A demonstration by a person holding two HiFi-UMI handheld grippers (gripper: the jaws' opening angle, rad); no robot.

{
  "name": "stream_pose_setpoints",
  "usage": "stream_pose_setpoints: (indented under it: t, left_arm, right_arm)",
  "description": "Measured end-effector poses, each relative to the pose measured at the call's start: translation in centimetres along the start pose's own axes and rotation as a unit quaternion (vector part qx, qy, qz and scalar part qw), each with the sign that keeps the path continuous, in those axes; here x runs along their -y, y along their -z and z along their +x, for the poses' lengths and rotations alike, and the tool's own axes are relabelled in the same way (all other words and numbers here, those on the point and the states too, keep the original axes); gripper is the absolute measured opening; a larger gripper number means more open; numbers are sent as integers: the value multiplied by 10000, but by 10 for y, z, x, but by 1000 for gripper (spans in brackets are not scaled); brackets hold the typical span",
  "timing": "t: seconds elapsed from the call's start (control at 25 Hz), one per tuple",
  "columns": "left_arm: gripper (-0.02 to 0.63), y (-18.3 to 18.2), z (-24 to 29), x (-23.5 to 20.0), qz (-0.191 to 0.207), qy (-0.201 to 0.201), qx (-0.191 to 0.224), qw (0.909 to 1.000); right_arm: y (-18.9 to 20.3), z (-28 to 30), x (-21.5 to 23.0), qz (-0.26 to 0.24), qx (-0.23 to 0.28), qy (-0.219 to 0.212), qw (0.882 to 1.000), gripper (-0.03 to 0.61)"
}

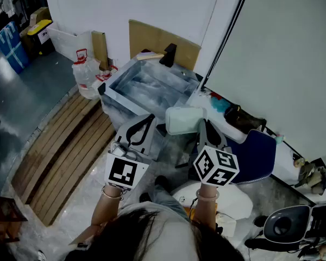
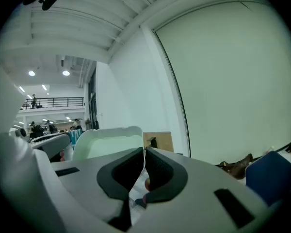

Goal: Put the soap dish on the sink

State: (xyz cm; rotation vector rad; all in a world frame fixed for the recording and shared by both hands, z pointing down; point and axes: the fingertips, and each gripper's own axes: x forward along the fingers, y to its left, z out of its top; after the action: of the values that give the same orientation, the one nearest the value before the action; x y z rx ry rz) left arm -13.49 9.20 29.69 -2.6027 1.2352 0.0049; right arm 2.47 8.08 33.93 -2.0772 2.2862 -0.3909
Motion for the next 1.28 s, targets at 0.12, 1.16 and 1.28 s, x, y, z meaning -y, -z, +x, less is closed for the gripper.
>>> stream_pose_setpoints:
  t: [0.12, 1.16, 1.28]
  left_arm:
    - [8, 1, 18, 0, -12, 23, -8, 10000]
    - [8, 50, 172, 5, -587, -82, -473, 9971]
    - [8, 54, 182, 5, -595, -110, -576, 9965]
  right_arm:
    - [-4, 11, 12, -28, -13, 20, 10000, 32]
    - [-11, 139, 109, -63, -410, -199, 9989, 34]
    - [-11, 148, 115, -11, -472, -235, 9986, 34]
